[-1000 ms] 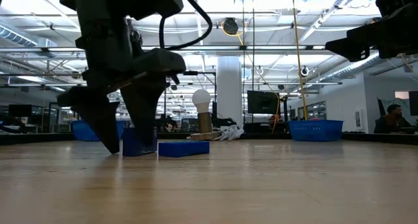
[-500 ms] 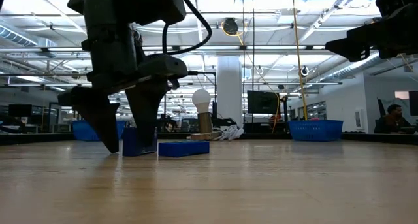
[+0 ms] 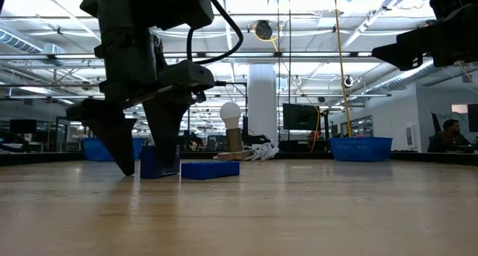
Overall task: Pick & Place Office items
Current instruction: Put the dark blue digital timer into the left blue bin
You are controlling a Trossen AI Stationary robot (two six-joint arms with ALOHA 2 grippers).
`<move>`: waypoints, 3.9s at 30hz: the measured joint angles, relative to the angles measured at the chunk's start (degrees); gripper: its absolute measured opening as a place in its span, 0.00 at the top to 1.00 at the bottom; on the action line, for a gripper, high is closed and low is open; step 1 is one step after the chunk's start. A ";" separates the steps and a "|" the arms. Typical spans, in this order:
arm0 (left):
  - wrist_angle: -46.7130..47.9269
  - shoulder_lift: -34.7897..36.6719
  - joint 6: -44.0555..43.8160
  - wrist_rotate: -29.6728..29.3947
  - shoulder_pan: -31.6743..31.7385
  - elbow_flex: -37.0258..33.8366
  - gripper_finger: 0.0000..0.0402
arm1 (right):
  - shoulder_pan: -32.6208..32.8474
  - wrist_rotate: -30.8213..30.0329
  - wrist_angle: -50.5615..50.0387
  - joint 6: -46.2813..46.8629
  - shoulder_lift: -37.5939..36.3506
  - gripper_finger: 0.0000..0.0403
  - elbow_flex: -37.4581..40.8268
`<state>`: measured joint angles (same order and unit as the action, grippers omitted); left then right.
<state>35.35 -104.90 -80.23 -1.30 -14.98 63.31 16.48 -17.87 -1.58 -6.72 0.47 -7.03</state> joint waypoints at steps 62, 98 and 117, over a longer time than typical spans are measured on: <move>-5.16 0.00 0.98 2.67 -0.04 -0.04 0.48 | -0.01 0.01 0.00 0.00 0.00 0.15 0.00; -5.51 0.04 9.83 -4.06 1.14 -0.04 0.86 | 0.02 0.02 0.01 0.00 0.00 0.15 0.00; -27.52 12.74 42.35 -18.40 -3.01 0.00 0.85 | 0.01 0.01 0.01 0.00 -0.02 0.15 0.00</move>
<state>7.83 -92.16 -37.88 -19.70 -17.99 63.31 16.48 -17.86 -1.57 -6.72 0.45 -7.03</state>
